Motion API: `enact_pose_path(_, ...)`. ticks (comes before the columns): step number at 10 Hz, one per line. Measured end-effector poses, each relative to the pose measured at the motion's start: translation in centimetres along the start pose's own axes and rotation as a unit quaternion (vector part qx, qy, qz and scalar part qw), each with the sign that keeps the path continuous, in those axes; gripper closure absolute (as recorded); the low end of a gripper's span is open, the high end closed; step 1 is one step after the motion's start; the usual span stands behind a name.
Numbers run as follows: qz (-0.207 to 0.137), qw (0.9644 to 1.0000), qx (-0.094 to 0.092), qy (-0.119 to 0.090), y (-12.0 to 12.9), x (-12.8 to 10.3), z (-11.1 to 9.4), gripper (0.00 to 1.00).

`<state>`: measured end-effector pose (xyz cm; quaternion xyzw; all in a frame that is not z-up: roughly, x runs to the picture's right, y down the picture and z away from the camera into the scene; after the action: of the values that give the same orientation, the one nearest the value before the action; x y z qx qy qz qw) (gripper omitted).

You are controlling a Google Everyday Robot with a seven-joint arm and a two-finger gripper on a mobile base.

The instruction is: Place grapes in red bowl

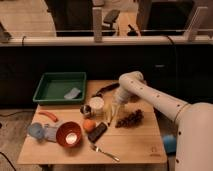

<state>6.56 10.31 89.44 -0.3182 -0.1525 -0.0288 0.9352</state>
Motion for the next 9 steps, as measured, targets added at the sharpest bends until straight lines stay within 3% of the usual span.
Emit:
enact_pose_path(2, -0.002, 1.0000, 0.007, -0.002, -0.2, -0.6, -2.2, 0.72)
enact_pose_path(4, -0.006, 0.9999, 0.007, -0.007, -0.1, -1.0, -2.8, 0.89)
enact_pose_path(6, -0.011, 0.9998, 0.012, -0.009, -0.3, -1.7, -2.8, 0.90)
enact_pose_path(8, -0.013, 0.9997, 0.016, -0.010, -0.4, -2.7, -4.7, 0.75)
enact_pose_path(9, -0.016, 0.9997, 0.018, -0.011, -0.4, -2.9, -5.2, 0.72)
